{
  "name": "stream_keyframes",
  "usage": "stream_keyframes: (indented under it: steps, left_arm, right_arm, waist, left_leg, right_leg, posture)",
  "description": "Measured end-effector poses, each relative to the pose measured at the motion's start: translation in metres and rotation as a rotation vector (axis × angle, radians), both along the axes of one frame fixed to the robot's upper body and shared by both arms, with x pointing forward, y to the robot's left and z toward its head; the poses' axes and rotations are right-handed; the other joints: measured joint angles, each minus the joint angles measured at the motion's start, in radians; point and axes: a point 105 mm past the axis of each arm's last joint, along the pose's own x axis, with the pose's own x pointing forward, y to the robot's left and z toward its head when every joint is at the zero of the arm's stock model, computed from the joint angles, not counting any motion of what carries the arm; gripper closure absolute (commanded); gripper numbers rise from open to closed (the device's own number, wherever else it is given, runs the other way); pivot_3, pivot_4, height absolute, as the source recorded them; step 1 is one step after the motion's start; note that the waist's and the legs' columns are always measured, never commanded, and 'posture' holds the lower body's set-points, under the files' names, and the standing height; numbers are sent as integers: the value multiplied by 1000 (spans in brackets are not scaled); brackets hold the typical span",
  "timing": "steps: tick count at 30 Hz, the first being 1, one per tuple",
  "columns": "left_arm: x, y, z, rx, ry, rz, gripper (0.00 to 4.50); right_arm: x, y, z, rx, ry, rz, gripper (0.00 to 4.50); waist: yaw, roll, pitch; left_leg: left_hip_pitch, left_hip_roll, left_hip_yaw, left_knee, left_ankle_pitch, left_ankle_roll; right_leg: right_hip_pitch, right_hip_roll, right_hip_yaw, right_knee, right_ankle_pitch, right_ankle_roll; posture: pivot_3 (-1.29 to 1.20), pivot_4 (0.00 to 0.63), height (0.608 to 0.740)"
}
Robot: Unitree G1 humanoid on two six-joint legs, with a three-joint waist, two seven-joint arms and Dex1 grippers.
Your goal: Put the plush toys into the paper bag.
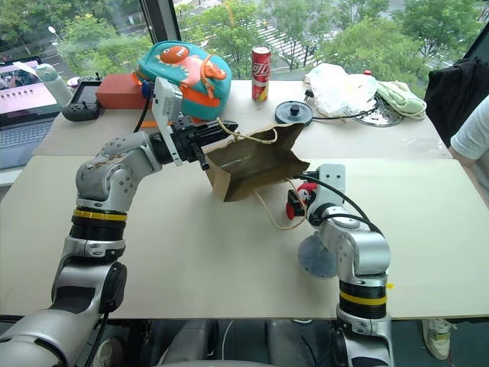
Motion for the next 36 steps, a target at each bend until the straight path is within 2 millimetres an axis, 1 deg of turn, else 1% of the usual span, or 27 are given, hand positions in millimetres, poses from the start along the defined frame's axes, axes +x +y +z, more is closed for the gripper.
stream_keyframes:
  steps: [2,3,7,10,12,14,15,16,17,18,19,21,22,23,24,27,31,32,36]
  left_arm:
    - [0,0,0,0,0,1,4500]
    - [0,0,0,0,0,2,4500]
    - [0,0,0,-1,0,1,4500]
    - [0,0,0,-1,0,1,4500]
    - [0,0,0,-2,1,1,4500]
    - [0,0,0,-2,1,1,4500]
    - [0,1,0,-2,2,2,4500]
    - [0,1,0,-2,2,3,4500]
    - [0,2,-1,-1,3,5,4500]
    - [0,2,-1,0,3,6,4500]
    - [0,1,-1,-1,3,4,4500]
    - [0,1,-1,-1,4,2,4500]
    - [0,1,-1,-2,4,1,4500]
    - [0,1,-1,-2,4,1,4500]
    - [0,1,-1,-2,4,1,4500]
    - [0,1,-1,-3,4,1,4500]
    - [0,1,-1,-7,5,1,4500]
    - [0,1,-1,-8,6,0,4500]
    - [0,1,-1,-10,7,0,4500]
  right_arm:
    - [-1,-3,-3,-11,5,-14,991]
    - [-1,-5,-4,-25,2,-24,1435]
    - [-4,-12,-4,-82,-4,-20,2777]
    - [-6,-15,-3,-92,-10,-21,3776]
    - [-8,-22,1,-87,-26,-44,3776]
    - [-11,-36,13,-73,-63,-94,3776]
    - [-13,-48,24,-63,-98,-132,3776]
    - [-15,-55,32,-54,-126,-154,3776]
    - [-17,-59,46,-8,-163,-155,3776]
    - [-19,-57,61,40,-208,-130,3776]
    - [-21,-51,84,87,-281,-86,3776]
    - [-26,-37,113,153,-364,-7,3776]
    - [-30,-26,123,196,-381,49,3776]
    - [-34,-14,125,230,-367,110,3776]
    - [-38,-3,121,251,-333,162,3776]
    - [-47,23,103,284,-211,275,3776]
    - [-52,54,92,299,-152,357,3776]
    - [-52,61,90,307,-143,370,3776]
    - [-45,74,87,331,-107,357,3776]
  waist:
    - [1,0,0]
    - [0,0,0]
    - [0,0,0]
    - [0,0,0]
    - [1,0,0]
    - [3,0,0]
    - [3,0,0]
    - [3,0,0]
    - [3,0,0]
    - [0,1,0]
    - [-4,1,1]
    - [-7,1,1]
    - [-7,1,1]
    - [-6,1,0]
    - [-5,1,0]
    - [-2,2,1]
    - [-2,2,1]
    - [-2,2,1]
    - [-2,2,0]
  left_leg:
    - [0,0,0,0,0,0]
    - [0,0,0,0,0,0]
    - [1,0,0,0,0,0]
    - [1,0,0,0,0,0]
    - [0,0,0,0,0,0]
    - [-1,-1,0,0,0,0]
    - [-1,-1,0,0,0,0]
    - [-1,-1,0,0,0,0]
    - [-1,-1,0,0,0,0]
    - [-1,0,0,0,0,0]
    - [0,0,0,0,0,0]
    - [2,1,0,-2,0,0]
    - [3,1,-1,-3,0,0]
    - [3,2,-2,-3,0,0]
    - [3,2,-2,-3,0,0]
    - [1,1,-1,-2,0,0]
    - [0,-1,-1,-2,0,0]
    - [0,-1,-1,-2,0,0]
    - [0,0,-1,-2,0,0]
  right_leg:
    - [0,0,0,0,0,0]
    - [0,0,0,0,0,0]
    - [0,0,0,0,0,0]
    - [0,0,0,0,0,0]
    - [0,0,0,0,0,0]
    - [0,0,0,0,0,0]
    - [0,-1,0,0,0,0]
    - [0,0,0,0,0,0]
    - [0,0,0,0,0,0]
    - [-1,0,0,0,0,0]
    - [-1,0,0,0,0,0]
    - [0,2,0,1,0,0]
    - [0,2,0,1,0,0]
    - [0,3,-1,1,0,0]
    - [0,3,-1,1,0,0]
    - [0,1,-1,0,0,0]
    - [-1,0,-1,0,0,0]
    - [-1,0,-1,0,0,0]
    - [-1,0,-1,0,0,0]
  posture:
    - [0,150,739]
    - [0,150,739]
    - [0,150,739]
    - [0,150,739]
    - [0,150,739]
    - [0,150,739]
    - [0,150,739]
    - [0,150,739]
    - [0,150,739]
    - [0,150,739]
    - [0,150,739]
    - [0,150,739]
    - [0,150,739]
    - [0,150,739]
    - [0,150,739]
    - [0,150,739]
    - [0,150,739]
    - [0,150,739]
    - [0,150,739]
